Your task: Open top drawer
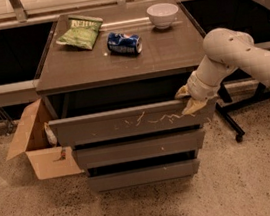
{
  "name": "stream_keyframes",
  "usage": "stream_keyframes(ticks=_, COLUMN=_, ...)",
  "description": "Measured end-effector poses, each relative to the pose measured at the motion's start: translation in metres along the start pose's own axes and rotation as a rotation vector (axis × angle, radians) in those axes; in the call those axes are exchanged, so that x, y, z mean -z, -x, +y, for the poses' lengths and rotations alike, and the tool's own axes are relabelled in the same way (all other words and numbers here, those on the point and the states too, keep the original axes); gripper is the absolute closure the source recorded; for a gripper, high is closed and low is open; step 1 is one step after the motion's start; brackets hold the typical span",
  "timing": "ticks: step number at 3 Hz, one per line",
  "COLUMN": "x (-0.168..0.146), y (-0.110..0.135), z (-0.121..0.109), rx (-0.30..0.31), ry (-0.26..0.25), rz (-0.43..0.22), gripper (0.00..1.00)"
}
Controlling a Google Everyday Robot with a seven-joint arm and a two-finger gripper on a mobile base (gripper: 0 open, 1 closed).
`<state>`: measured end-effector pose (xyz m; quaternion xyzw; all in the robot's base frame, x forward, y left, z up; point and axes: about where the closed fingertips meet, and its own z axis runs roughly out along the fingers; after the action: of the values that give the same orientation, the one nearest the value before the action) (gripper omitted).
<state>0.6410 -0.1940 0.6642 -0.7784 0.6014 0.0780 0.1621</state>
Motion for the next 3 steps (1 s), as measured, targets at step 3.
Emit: stream_keyframes(ticks=3, x=0.0130, y=0.0044, z=-0.0022, rx=0.000, ry=0.000, rz=0.000, gripper=0.74)
